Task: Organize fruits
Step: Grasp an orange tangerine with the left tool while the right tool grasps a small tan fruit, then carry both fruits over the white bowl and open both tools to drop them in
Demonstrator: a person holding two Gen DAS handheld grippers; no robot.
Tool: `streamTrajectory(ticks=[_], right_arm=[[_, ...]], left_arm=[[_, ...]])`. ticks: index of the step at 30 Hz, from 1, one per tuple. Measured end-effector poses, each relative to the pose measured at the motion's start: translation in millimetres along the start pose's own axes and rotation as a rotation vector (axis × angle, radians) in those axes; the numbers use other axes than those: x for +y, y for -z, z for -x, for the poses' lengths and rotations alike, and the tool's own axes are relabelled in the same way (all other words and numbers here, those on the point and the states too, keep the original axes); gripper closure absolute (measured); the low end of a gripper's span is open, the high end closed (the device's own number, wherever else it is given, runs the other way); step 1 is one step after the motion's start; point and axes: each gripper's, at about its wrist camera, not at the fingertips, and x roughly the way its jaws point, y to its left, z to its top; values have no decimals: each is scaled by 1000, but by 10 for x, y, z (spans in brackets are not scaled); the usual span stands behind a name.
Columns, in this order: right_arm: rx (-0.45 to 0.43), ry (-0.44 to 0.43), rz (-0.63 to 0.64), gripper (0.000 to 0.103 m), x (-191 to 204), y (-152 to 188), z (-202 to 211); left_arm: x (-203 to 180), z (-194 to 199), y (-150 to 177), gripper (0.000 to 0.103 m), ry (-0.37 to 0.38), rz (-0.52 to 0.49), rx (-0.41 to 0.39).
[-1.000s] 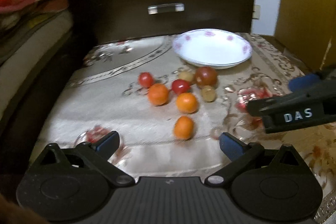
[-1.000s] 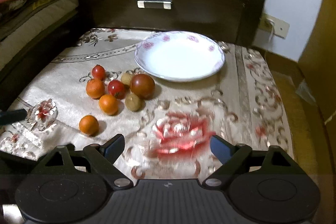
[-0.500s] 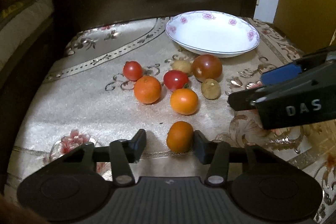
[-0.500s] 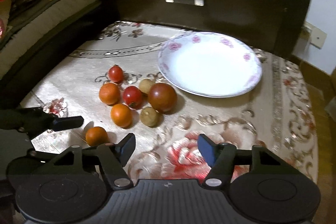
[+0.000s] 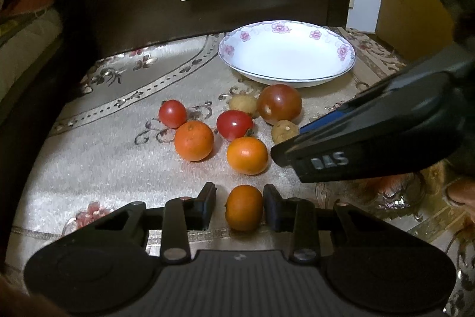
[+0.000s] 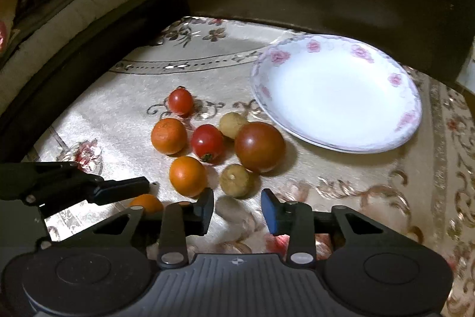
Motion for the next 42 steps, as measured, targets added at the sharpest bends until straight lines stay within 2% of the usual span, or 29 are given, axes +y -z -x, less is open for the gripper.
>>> streamTrajectory(ticks=[5, 6, 8, 16, 24, 35, 42], right_arm=[[0, 7, 36, 83, 59, -15, -68], [1, 7, 35, 84, 54, -17, -66], [6, 4, 23, 84, 38, -22, -60], [8, -17, -31, 85, -60, -34, 50], [-32, -41, -76, 85, -138, -97, 223], [-112, 3, -138, 85, -388, -276, 355], [-122, 47, -172, 85, -640, -394, 290]], left_arm=[[12, 5, 2, 65, 14, 5, 1], [20, 5, 1, 69, 23, 7, 3], [28, 12, 2, 71, 39, 6, 8], [44, 40, -16, 71, 67, 2, 13], [64, 109, -157, 71, 104, 27, -27], [88, 48, -535, 71, 121, 50, -90], [22, -143, -893, 71, 107, 11, -125]])
